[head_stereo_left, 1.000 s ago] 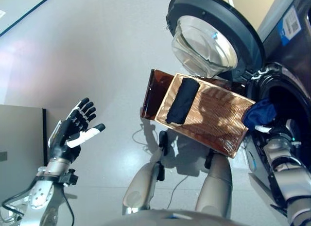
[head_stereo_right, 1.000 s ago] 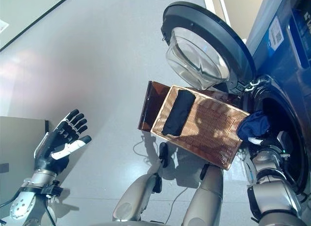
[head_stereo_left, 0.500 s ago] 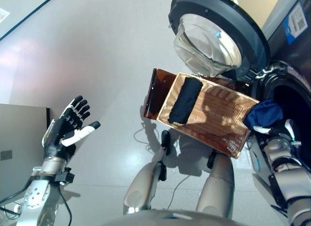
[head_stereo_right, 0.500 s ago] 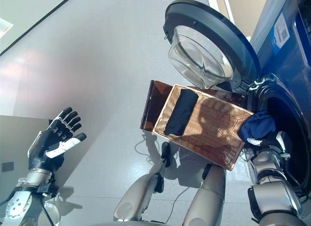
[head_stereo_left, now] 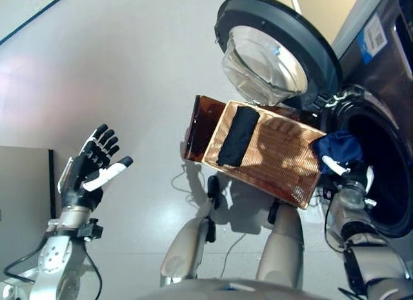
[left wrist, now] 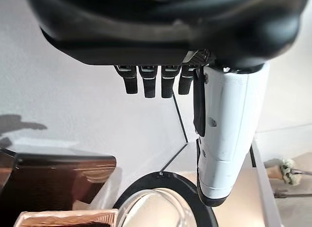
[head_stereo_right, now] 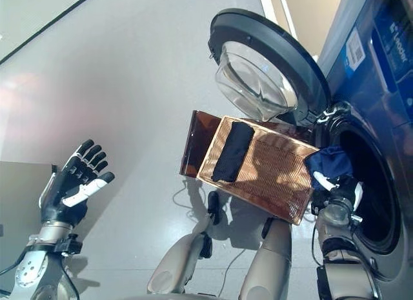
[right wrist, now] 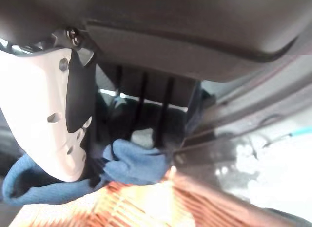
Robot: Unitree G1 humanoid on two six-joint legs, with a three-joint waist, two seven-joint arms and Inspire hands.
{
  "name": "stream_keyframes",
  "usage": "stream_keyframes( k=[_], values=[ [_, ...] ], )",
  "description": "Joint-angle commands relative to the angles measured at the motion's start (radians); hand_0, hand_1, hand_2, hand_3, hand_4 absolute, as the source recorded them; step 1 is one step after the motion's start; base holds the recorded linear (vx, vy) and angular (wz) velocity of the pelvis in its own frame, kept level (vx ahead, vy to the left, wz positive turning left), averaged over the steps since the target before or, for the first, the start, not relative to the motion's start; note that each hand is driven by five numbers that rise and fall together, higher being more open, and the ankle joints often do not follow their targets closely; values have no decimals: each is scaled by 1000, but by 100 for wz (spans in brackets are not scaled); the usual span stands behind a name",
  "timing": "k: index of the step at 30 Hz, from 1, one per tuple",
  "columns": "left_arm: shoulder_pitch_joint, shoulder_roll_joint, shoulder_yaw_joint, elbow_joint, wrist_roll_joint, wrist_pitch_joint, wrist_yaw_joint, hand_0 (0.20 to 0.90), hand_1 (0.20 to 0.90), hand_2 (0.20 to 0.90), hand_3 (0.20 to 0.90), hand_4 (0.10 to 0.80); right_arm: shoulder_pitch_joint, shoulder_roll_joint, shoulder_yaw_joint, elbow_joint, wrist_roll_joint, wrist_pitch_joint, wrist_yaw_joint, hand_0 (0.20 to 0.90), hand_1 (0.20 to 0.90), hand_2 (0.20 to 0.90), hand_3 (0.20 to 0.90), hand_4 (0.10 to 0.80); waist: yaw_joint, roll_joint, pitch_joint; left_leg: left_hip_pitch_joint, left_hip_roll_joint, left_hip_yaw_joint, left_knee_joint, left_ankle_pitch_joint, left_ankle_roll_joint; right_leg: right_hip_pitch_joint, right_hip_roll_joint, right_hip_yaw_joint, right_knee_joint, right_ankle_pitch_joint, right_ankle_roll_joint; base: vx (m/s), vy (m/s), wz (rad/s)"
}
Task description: Pick up the clothes and place them into the washing machine
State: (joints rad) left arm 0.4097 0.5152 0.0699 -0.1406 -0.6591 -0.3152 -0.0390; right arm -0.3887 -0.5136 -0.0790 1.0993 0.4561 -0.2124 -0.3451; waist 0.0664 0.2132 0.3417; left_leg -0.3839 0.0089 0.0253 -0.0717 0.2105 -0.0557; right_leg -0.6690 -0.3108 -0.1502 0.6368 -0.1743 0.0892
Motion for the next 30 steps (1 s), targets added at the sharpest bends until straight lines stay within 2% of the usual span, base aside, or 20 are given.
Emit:
stream_keyframes(
  k=[1, 6, 8, 13, 15, 18, 23, 27, 30],
  values=[
    [-23, -14, 54, 6, -27, -100, 10, 900, 900, 900, 900, 800, -11, 12, -15, -29, 125, -111, 32, 200, 200, 200, 200, 300, -1, 0, -37, 71, 95, -30, -16, -57, -106, 73, -43, 78, -167, 146, 124, 35, 5, -1],
    [-35, -29, 46, 26, -21, -107, 15, 900, 900, 900, 900, 800, -12, 63, -80, -35, 322, -165, 88, 200, 200, 200, 200, 300, -3, -10, -48, 91, 101, -31, -16, -65, -109, 108, -42, 67, -193, 150, 125, 34, 0, -5],
    [-39, -43, 36, 34, -18, -109, 23, 900, 900, 900, 900, 800, -24, 104, -149, -60, 496, -219, 127, 200, 200, 200, 200, 300, -6, -10, -50, 99, 101, -30, -16, -69, -109, 120, -41, 64, -203, 150, 125, 32, 8, -6],
    [-46, -51, 20, 48, -11, -120, 46, 900, 900, 900, 900, 800, -56, 153, -275, -45, 702, -301, 123, 200, 200, 200, 200, 300, -2, 3, -54, 106, 93, -31, -16, -78, -107, 127, -47, 67, -212, 147, 125, -8, 21, -4],
    [-47, -52, 19, 47, -9, -120, 49, 900, 900, 900, 900, 800, -60, 161, -283, -49, 718, -310, 122, 200, 200, 200, 200, 300, 0, 7, -53, 98, 94, -31, -16, -69, -106, 123, -43, 69, -220, 162, 123, -19, 15, 0],
    [-39, -63, 15, 49, -3, -121, 66, 900, 900, 900, 900, 800, -60, 201, -331, -74, 798, -364, 116, 200, 200, 200, 200, 300, -6, 13, -50, 96, 90, -26, -16, -69, -104, 117, -45, 75, -214, 156, 121, 8, 24, -1],
    [-21, -79, 3, 52, -12, -125, 71, 900, 900, 900, 900, 800, -72, 216, -412, -61, 855, -443, 65, 200, 200, 200, 200, 300, -11, 31, -53, 92, 86, -22, -16, -70, -103, 112, -51, 85, -215, 151, 122, -10, 17, 0],
    [-20, -70, -5, 43, -14, -127, 70, 900, 900, 900, 900, 800, -94, 177, -437, -30, 835, -449, 11, 200, 200, 200, 200, 300, -9, 41, -56, 90, 83, -21, -16, -71, -103, 109, -53, 90, -213, 147, 121, 0, 0, 0],
    [-23, -52, -14, 30, -11, -133, 63, 900, 900, 900, 900, 800, -140, 100, -456, -15, 789, -451, -56, 200, 200, 200, 200, 300, -7, 55, -57, 86, 79, -21, -16, -69, -103, 104, -54, 96, -207, 140, 121, -17, 10, -1]
  ],
)
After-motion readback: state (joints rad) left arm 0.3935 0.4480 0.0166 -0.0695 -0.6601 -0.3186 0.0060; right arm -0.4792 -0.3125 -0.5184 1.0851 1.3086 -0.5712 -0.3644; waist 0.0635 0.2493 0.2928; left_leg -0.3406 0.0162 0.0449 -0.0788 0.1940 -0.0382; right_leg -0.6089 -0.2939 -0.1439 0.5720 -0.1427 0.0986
